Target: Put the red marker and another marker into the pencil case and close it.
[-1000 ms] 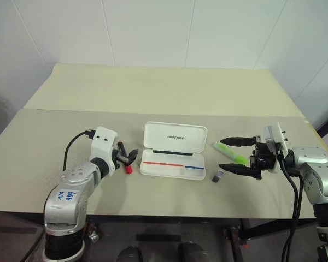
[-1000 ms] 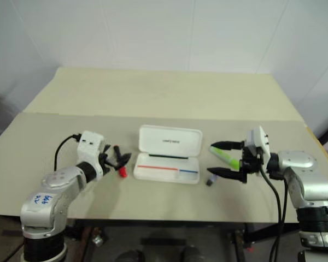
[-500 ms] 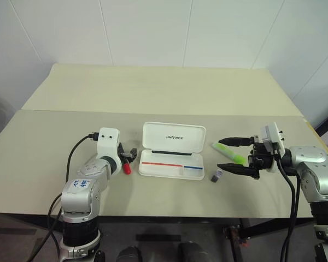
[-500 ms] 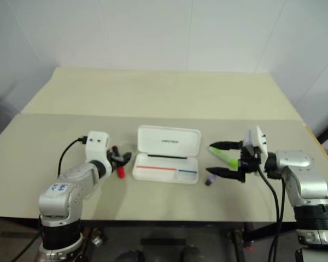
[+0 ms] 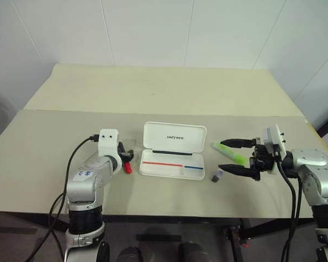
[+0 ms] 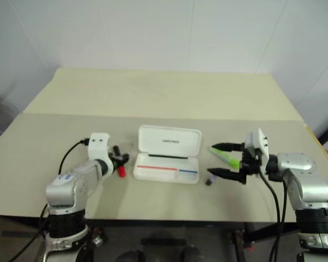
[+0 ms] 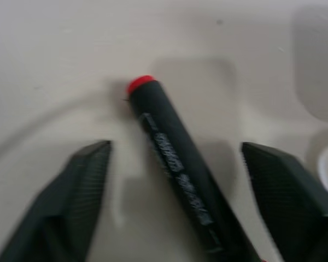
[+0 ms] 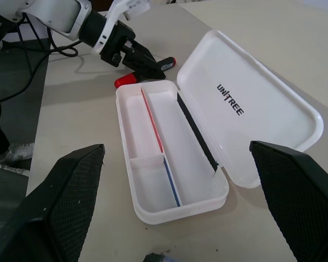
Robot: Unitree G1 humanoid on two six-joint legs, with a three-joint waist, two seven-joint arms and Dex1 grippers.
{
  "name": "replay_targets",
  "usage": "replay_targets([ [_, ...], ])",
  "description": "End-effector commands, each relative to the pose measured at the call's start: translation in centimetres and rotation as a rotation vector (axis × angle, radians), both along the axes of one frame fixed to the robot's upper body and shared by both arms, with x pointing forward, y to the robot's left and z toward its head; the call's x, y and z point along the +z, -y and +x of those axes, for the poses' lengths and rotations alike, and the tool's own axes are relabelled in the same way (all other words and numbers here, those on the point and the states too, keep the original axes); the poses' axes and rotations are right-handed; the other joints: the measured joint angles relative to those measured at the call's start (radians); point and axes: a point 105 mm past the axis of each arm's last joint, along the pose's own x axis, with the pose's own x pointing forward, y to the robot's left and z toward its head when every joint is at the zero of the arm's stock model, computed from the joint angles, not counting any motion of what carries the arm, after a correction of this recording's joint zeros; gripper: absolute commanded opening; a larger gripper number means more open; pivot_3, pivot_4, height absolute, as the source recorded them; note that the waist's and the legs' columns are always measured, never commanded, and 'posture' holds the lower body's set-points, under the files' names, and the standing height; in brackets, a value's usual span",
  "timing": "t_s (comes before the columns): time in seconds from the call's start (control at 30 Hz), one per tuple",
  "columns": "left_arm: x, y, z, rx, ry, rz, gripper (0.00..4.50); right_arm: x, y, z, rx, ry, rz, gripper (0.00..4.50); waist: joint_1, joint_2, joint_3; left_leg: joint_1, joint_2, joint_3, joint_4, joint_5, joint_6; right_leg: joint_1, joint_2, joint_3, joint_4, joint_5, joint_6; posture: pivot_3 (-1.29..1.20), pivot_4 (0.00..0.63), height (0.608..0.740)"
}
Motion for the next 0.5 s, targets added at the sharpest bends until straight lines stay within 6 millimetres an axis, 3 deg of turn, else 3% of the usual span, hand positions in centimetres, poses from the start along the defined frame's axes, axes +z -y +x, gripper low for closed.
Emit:
replay_targets([
  [0.03,-1.5,-1.4,-0.3,0.068,-0.070,-0.015,2.50,1.2,0.4,-0.3,-0.016,0.049,-0.005,4.50,-0.003,0.000,0.000,0.002,0.000,0.000,0.000,0.000,0.000,0.002,0.000,0.000,0.000,0.000,0.000,0.00,0.150,0.740],
  [0.23,-1.0,-1.1,0.0,0.063,-0.050,-0.057,0.65,1.2,0.5,-0.3,-0.025,0.052,-0.005,4.50,-0.015,0.000,0.000,0.012,0.000,-0.001,-0.004,-0.001,0.000,0.014,0.000,-0.001,-0.007,0.000,-0.001,0.00,0.150,0.740],
  [0.37,0.5,-1.0,0.6,0.001,0.010,-0.034,0.60,1.3,0.5,-0.2,-0.030,0.055,-0.008,4.50,-0.018,0.000,0.000,0.012,0.000,-0.001,-0.004,-0.001,0.000,0.015,0.000,-0.001,-0.006,0.000,0.000,0.00,0.150,0.740],
  [0.5,3.7,-0.2,0.8,-0.198,0.108,0.043,0.60,1.4,0.6,-0.1,-0.033,0.058,-0.010,4.50,-0.024,-0.003,0.002,0.011,0.000,-0.001,-0.004,-0.001,-0.001,0.014,0.000,-0.001,-0.007,0.000,-0.001,0.00,0.150,0.740],
])
